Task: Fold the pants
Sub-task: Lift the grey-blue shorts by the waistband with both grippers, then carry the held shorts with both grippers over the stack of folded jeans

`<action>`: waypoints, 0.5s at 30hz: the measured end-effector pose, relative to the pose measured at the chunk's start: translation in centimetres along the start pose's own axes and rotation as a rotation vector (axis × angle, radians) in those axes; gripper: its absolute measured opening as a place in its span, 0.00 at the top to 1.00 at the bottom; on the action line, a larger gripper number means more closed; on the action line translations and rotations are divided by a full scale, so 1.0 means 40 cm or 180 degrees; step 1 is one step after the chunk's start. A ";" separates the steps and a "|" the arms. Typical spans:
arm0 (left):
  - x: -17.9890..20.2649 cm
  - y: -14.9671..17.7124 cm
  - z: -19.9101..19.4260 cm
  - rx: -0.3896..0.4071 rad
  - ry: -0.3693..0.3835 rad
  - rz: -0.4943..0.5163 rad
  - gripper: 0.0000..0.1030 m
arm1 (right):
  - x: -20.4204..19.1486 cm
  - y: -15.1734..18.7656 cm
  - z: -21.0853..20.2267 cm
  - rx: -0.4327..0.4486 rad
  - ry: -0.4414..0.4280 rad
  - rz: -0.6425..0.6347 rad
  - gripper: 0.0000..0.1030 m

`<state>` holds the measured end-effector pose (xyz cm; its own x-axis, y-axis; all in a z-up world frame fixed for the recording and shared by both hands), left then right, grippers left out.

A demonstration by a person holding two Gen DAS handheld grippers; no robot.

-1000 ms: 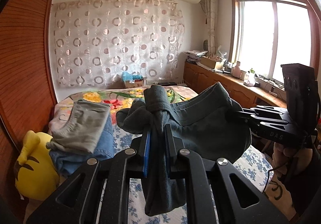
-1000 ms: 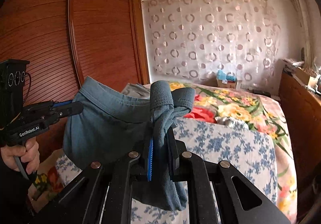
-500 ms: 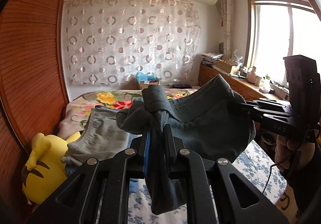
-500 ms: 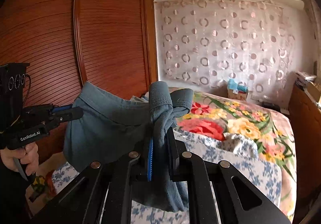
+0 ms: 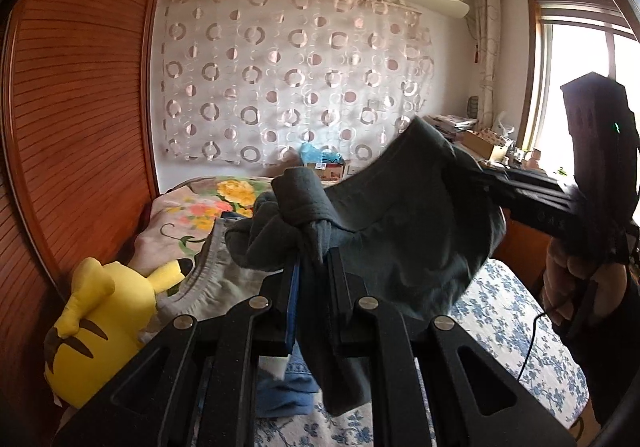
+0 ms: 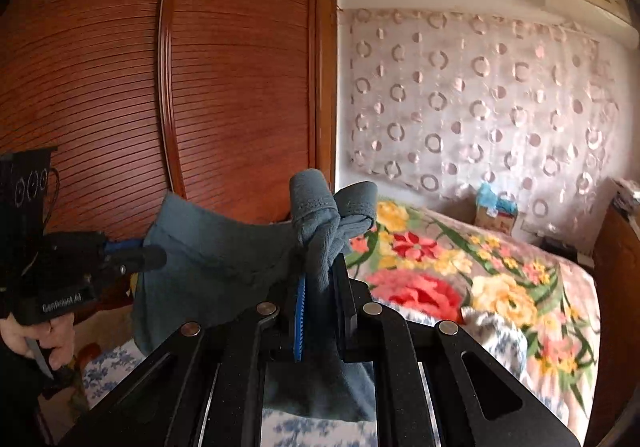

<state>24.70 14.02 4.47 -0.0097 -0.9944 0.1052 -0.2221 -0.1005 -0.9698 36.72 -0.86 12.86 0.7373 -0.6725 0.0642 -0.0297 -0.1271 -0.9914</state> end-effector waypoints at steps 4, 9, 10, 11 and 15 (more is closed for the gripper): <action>-0.019 0.003 0.021 -0.0015 -0.0043 -0.0027 0.87 | 0.004 0.003 0.055 0.0018 -0.0027 -0.0108 0.89; -0.037 0.019 0.039 -0.0059 -0.0080 -0.0036 0.87 | 0.005 0.006 0.142 -0.0010 -0.0083 -0.0245 0.89; -0.042 0.026 0.040 -0.0072 -0.0092 -0.0049 0.87 | 0.005 0.007 0.160 -0.0025 -0.0102 -0.0256 0.89; -0.047 0.031 0.041 -0.0081 -0.0104 -0.0064 0.87 | 0.005 0.008 0.173 -0.0035 -0.0117 -0.0264 0.89; -0.069 0.049 0.037 -0.0092 -0.0152 -0.0145 0.87 | 0.012 0.010 0.238 -0.0107 -0.0223 -0.0238 0.89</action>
<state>25.71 16.53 1.95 0.0473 -0.9893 0.1378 -0.2493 -0.1453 -0.9575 43.47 5.72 11.41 0.7836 -0.6078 0.1285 0.0054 -0.2002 -0.9797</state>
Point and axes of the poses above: each gripper's, at about its wrist camera, not at the fingertips, and z roughly the way its jaws point, x to its right, y to its underside, the point moved 2 cm from there along z, roughly the way its jaws point, and after that the axes turned 13 degrees about x, right-handed, at the moved point
